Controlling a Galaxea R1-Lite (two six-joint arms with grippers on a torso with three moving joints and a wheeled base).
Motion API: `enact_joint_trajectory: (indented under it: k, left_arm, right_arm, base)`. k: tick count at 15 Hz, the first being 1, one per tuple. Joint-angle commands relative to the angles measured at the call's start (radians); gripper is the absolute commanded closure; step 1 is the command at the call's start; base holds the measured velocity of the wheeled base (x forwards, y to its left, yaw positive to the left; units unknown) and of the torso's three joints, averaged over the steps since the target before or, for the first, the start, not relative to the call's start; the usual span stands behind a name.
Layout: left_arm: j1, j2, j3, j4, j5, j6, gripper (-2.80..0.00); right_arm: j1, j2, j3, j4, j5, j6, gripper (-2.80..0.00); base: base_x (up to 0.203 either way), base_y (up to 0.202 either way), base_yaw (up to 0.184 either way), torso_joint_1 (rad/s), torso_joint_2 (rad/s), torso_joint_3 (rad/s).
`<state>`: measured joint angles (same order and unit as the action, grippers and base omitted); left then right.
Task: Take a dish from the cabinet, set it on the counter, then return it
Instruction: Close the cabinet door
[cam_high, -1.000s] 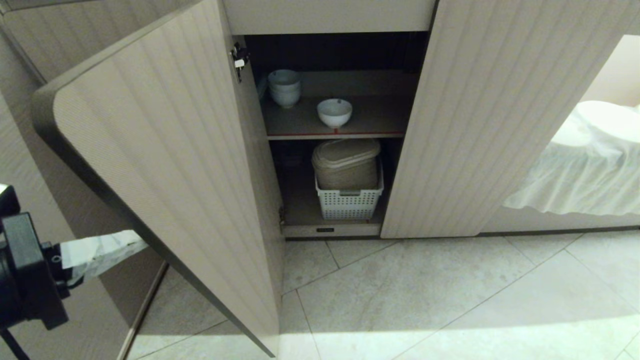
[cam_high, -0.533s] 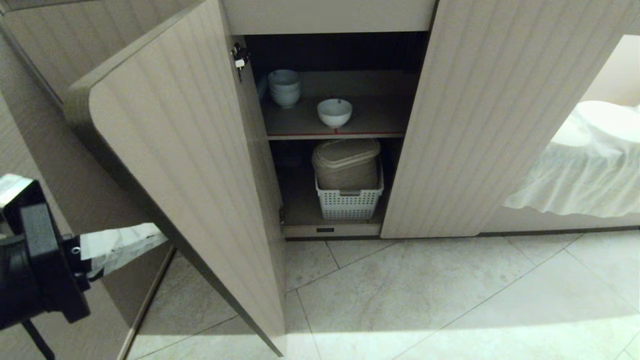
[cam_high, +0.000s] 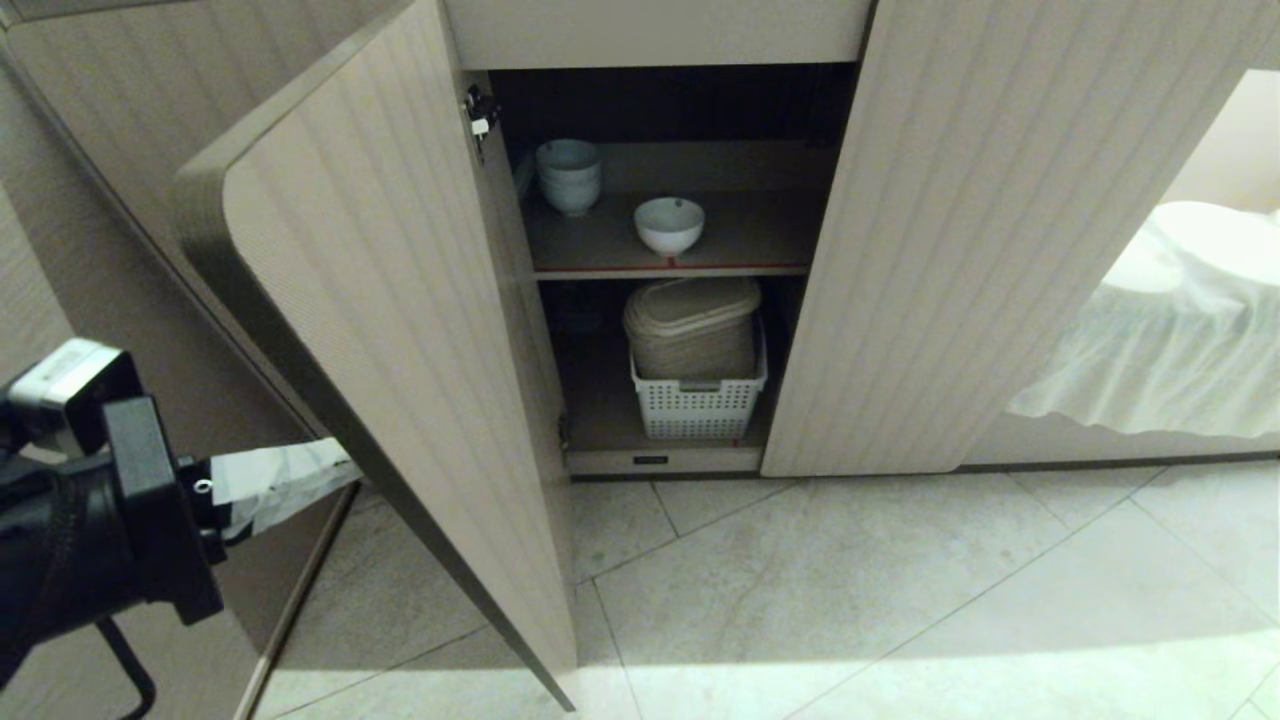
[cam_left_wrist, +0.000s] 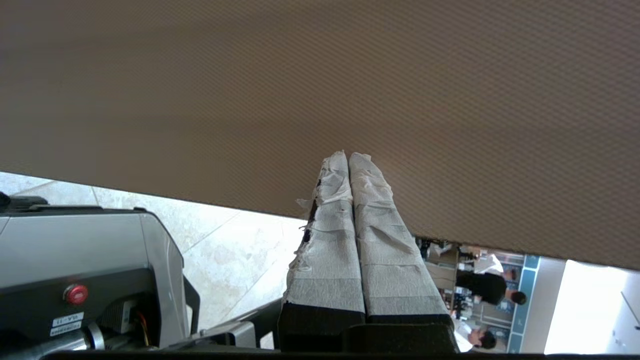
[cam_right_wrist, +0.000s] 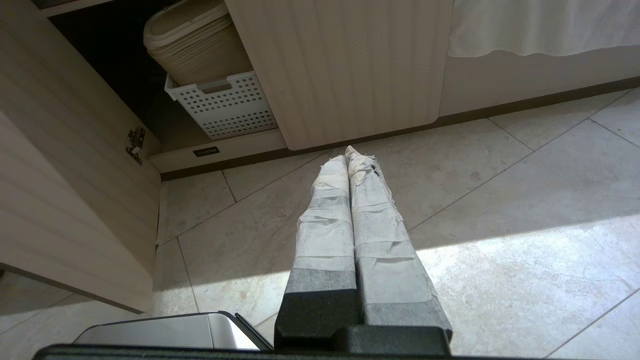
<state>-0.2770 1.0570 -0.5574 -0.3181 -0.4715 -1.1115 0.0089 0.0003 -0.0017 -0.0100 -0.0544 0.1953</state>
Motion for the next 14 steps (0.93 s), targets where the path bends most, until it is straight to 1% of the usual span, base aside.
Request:
enact_joint_trajectory:
  k: [1,4,11,14]
  left_arm:
    - [-0.001,0.028,-0.001,-0.004,-0.003,-0.005,0.00]
    - [-0.001,0.047,-0.001,-0.036,-0.001,-0.007,0.00]
    - [-0.008,0.089,-0.013,-0.044,-0.001,-0.001,0.00]
    - [-0.021,0.108,-0.007,-0.102,0.001,-0.004,0.00]
  right_arm:
    - [0.000,0.000,0.000,-0.001,-0.001,0.001,0.00]
    - [0.000,0.000,0.000,-0.001,0.001,0.001,0.00]
    - [0.000,0.000,0.000,-0.001,-0.001,0.001,0.00]
    - [0.000,0.000,0.000,-0.001,-0.001,0.001,0.00]
  base:
    - [0.000,0.000,0.000,0.000,0.00,0.000]
    - [0.000,0.000,0.000,0.000,0.00,0.000]
    - [0.000,0.000,0.000,0.000,0.00,0.000]
    - [0.000,0.000,0.000,0.000,0.00,0.000]
